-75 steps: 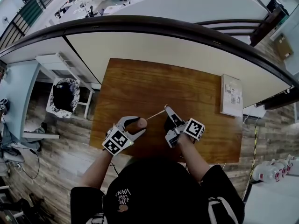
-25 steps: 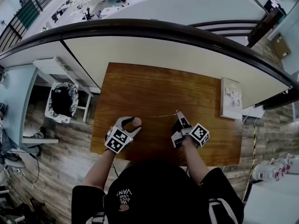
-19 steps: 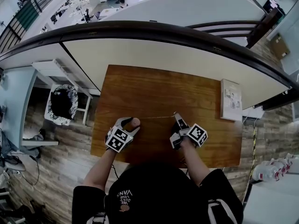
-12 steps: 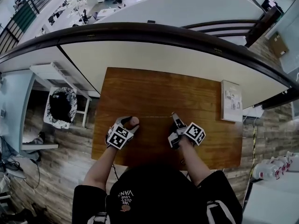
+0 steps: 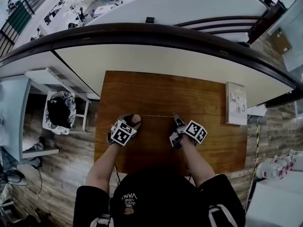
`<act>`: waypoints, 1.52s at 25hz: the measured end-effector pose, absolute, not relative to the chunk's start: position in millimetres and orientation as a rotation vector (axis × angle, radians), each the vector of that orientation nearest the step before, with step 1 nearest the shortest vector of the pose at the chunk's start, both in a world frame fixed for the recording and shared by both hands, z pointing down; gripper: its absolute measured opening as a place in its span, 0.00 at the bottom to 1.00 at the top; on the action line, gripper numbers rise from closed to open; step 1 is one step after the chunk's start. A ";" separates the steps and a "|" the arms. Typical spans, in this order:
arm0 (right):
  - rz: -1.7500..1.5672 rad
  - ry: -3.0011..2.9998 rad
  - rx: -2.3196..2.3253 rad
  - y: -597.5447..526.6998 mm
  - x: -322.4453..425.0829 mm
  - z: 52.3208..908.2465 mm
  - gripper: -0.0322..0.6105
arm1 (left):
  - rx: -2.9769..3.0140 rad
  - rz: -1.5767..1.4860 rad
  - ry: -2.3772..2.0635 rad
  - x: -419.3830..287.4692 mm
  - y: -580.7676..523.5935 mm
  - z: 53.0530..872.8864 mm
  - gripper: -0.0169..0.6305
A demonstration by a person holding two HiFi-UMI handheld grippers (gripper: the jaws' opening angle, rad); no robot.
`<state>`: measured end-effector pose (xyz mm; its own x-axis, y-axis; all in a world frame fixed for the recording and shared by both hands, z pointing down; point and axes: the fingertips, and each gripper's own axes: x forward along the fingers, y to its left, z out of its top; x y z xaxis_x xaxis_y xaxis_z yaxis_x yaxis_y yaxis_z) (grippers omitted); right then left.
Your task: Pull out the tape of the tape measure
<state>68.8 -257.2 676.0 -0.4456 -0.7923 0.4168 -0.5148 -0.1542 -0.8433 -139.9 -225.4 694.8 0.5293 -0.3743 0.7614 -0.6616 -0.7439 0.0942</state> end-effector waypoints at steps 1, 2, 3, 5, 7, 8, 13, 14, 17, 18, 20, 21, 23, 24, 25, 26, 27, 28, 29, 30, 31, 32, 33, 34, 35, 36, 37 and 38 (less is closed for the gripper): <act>-1.642 1.871 -1.505 -259.2 68.7 678.1 0.07 | 2.400 1.065 -0.852 -139.3 -228.8 695.9 0.37; -1.647 1.880 -1.518 -261.1 68.7 680.2 0.07 | 2.397 1.064 -0.855 -138.8 -232.2 697.2 0.37; -1.651 1.887 -1.530 -263.2 68.6 682.3 0.07 | 2.393 1.063 -0.860 -138.5 -235.5 699.0 0.37; -1.656 1.901 -1.553 -268.1 68.8 686.5 0.07 | 2.383 1.070 -0.873 -138.6 -242.6 703.6 0.37; -1.655 1.927 -1.574 -273.9 67.7 689.6 0.07 | 2.367 1.090 -0.887 -139.7 -249.5 708.1 0.37; -1.653 1.943 -1.583 -276.6 66.7 690.6 0.07 | 2.357 1.107 -0.890 -140.2 -252.1 710.0 0.37; -1.647 2.000 -1.620 -285.6 63.1 693.1 0.07 | 2.289 1.197 -0.865 -140.5 -253.9 717.7 0.37; -1.648 2.004 -1.630 -286.8 63.0 694.3 0.07 | 2.279 1.206 -0.859 -140.3 -254.4 719.1 0.37; -1.651 2.004 -1.651 -289.4 64.8 696.0 0.07 | 2.264 1.219 -0.850 -138.8 -256.6 722.5 0.37; -1.649 2.004 -1.652 -289.9 65.7 695.4 0.07 | 2.261 1.222 -0.848 -138.4 -256.8 723.1 0.37; -1.641 2.012 -1.666 -289.4 67.3 694.4 0.07 | 2.256 1.222 -0.844 -138.3 -256.0 723.7 0.37; -1.637 2.017 -1.676 -288.4 68.1 694.3 0.07 | 2.255 1.221 -0.842 -138.6 -255.5 724.1 0.37; -1.635 2.019 -1.680 -285.7 68.7 694.2 0.07 | 2.258 1.218 -0.846 -139.1 -255.6 724.4 0.37; -1.638 2.016 -1.675 -284.0 68.4 694.1 0.07 | 2.260 1.216 -0.851 -139.2 -256.0 724.4 0.38; -1.640 2.015 -1.670 -282.3 68.0 693.9 0.07 | 2.262 1.213 -0.855 -139.3 -256.3 724.2 0.39; -1.641 2.017 -1.666 -280.6 67.6 693.3 0.07 | 2.263 1.209 -0.859 -139.3 -256.4 723.6 0.40; -1.640 2.022 -1.664 -278.8 67.2 692.2 0.07 | 2.263 1.205 -0.863 -139.2 -256.2 722.6 0.41; -1.636 2.028 -1.661 -277.1 66.9 690.6 0.07 | 2.264 1.201 -0.869 -139.3 -255.8 721.2 0.42; -1.631 2.035 -1.658 -275.3 66.3 688.3 0.07 | 2.265 1.195 -0.877 -139.6 -255.3 719.4 0.42; -1.624 2.043 -1.652 -273.7 65.5 685.5 0.07 | 2.268 1.189 -0.886 -140.0 -254.9 717.3 0.43; -1.615 2.053 -1.646 -272.1 64.6 682.2 0.07 | 2.271 1.182 -0.896 -140.4 -254.4 715.1 0.43; -1.605 2.064 -1.639 -270.5 63.4 678.7 0.07 | 2.273 1.175 -0.905 -140.8 -253.6 712.7 0.43; -1.594 2.077 -1.633 -268.9 62.1 674.9 0.07 | 2.275 1.167 -0.915 -141.1 -252.6 710.0 0.43; -1.583 2.089 -1.626 -267.1 60.8 671.0 0.07 | 2.277 1.158 -0.925 -141.3 -251.5 706.9 0.43; -1.572 2.102 -1.620 -265.3 59.7 667.2 0.07 | 2.280 1.149 -0.934 -141.1 -250.2 703.8 0.43; -1.561 2.116 -1.614 -263.2 58.7 663.5 0.07 | 2.285 1.138 -0.943 -140.5 -248.7 700.9 0.43; -1.550 2.132 -1.608 -260.9 57.7 660.0 0.07 | 2.289 1.127 -0.952 -139.7 -246.7 698.4 0.43; -1.540 2.148 -1.603 -258.3 56.8 656.8 0.07 | 2.292 1.116 -0.963 -139.3 -244.7 695.9 0.43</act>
